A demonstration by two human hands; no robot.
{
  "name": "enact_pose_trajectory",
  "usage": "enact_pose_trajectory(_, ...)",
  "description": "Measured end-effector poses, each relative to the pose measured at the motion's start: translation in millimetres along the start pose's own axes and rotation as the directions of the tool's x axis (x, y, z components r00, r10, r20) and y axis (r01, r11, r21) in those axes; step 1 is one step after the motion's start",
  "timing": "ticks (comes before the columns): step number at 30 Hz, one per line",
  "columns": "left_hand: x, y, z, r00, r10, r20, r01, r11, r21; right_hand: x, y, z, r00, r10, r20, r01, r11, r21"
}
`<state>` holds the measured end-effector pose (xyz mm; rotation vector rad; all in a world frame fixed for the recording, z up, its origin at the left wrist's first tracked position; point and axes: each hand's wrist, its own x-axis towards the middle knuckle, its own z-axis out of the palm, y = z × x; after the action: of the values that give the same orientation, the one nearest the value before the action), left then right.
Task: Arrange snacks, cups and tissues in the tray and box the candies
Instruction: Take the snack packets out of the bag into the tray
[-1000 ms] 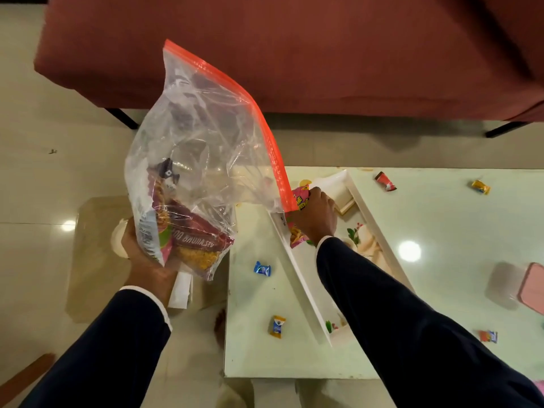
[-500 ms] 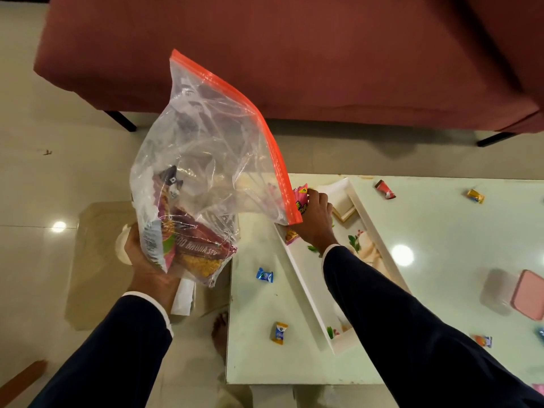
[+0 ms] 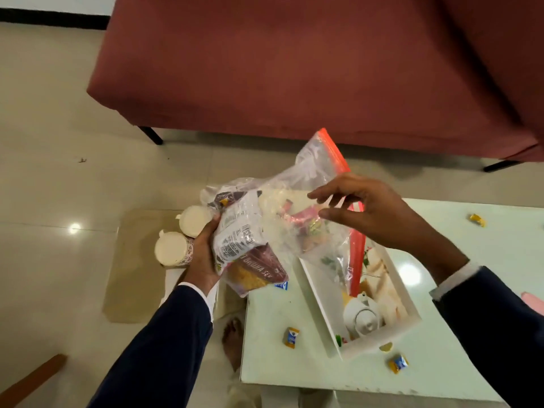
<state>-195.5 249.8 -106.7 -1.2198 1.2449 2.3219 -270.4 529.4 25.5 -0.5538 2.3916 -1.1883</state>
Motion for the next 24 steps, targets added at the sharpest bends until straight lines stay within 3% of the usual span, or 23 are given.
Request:
enact_pose_trajectory(1,-2,2,3,1.0,0.005,0.024,-0.005,1.0,-0.002,0,0,0,0.999,0.015,-0.03,-0.015,1.0,0.003)
enact_pose_trajectory(2,-4,2,3,0.999,0.008,0.054,-0.007,1.0,-0.02,0,1,-1,0.986,0.033,-0.163,-0.035,0.999,-0.011)
enact_pose_trajectory(4,-6,-2,-1,0.995,0.028,0.1,-0.023,0.998,-0.054,1,9,-6,0.837,0.098,-0.539,-0.13,0.991,-0.021)
enact_pose_trajectory(5,-7,-3,-2,0.991,0.016,0.134,-0.006,0.998,-0.07,2,13,-9,0.749,0.206,-0.63,-0.212,0.975,0.067)
enact_pose_trajectory(6,-8,-5,-3,0.991,0.028,0.134,-0.021,0.998,-0.058,2,16,-12,0.72,0.363,-0.591,-0.277,0.932,0.234)
enact_pose_trajectory(8,-6,-8,-3,0.99,0.029,0.139,-0.021,0.998,-0.057,-1,16,-13,0.811,0.55,-0.202,-0.38,0.756,0.533)
enact_pose_trajectory(10,-4,-7,1,0.994,0.019,0.109,-0.01,0.997,-0.078,-7,11,-5,0.861,0.496,0.109,-0.455,0.658,0.601)
enact_pose_trajectory(11,-1,-7,1,0.995,0.014,0.099,-0.006,0.997,-0.074,-8,8,2,0.878,0.451,0.159,-0.454,0.682,0.574)
enact_pose_trajectory(12,0,-9,1,0.996,0.016,0.089,-0.011,0.998,-0.057,-9,7,8,0.897,0.421,0.136,-0.426,0.741,0.518)
enact_pose_trajectory(14,5,-13,-3,0.996,0.009,0.087,-0.004,0.998,-0.055,-6,4,14,0.909,0.407,-0.084,-0.366,0.879,0.304)
enact_pose_trajectory(16,10,-16,-6,0.997,-0.006,0.08,0.011,0.998,-0.064,-4,3,12,0.894,0.364,-0.262,-0.301,0.92,0.252)
enact_pose_trajectory(19,16,-18,-10,0.997,0.028,0.076,-0.019,0.994,-0.107,-7,-4,9,0.91,0.31,-0.274,-0.208,0.916,0.343)
enact_pose_trajectory(22,19,-19,-13,0.994,0.061,0.094,-0.046,0.987,-0.153,-11,-9,17,0.93,0.243,-0.277,-0.202,0.965,0.169)
enact_pose_trajectory(24,21,-19,-15,0.993,0.072,0.098,-0.056,0.987,-0.152,-12,-12,22,0.926,0.184,-0.329,-0.214,0.975,-0.055)
